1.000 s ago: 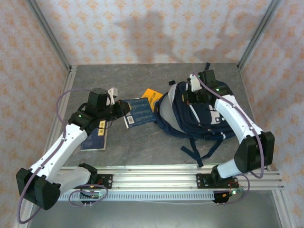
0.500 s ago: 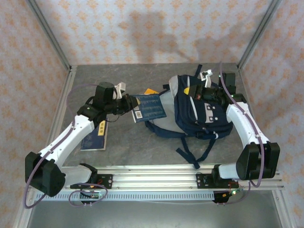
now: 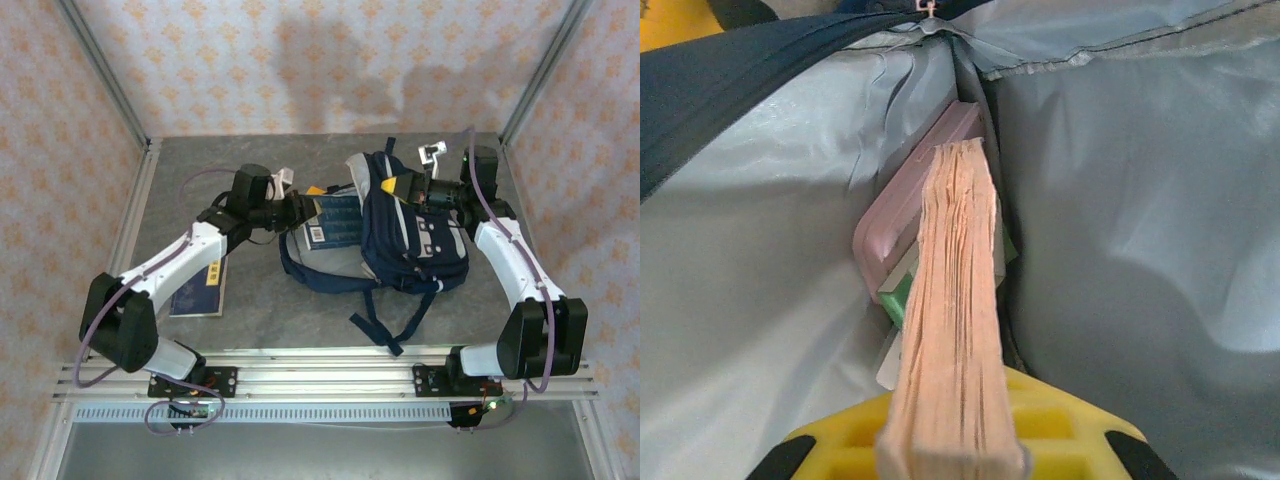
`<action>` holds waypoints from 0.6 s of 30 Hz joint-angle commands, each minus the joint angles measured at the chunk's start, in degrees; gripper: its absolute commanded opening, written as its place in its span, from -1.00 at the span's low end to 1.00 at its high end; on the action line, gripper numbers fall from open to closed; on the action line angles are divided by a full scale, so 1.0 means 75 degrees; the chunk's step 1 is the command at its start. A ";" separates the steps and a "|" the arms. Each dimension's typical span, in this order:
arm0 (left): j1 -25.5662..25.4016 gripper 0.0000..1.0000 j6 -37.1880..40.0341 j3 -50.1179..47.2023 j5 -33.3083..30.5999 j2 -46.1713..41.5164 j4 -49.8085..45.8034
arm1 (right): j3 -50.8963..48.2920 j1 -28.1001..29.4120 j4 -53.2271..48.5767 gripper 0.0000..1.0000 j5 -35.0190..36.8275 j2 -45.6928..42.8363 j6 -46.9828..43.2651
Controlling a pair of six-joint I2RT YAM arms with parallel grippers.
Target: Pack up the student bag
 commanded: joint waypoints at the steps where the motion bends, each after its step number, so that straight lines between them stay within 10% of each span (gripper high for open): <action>1: -0.0137 -1.00 -0.0371 0.0478 0.0373 0.0279 0.0988 | 0.0206 0.0023 0.1322 -1.00 -0.0799 -0.0199 0.0115; 18: -0.1248 -1.00 -0.0983 0.2791 0.0201 0.3568 0.1569 | -0.0093 0.0091 0.2131 -1.00 -0.0409 -0.0158 0.0573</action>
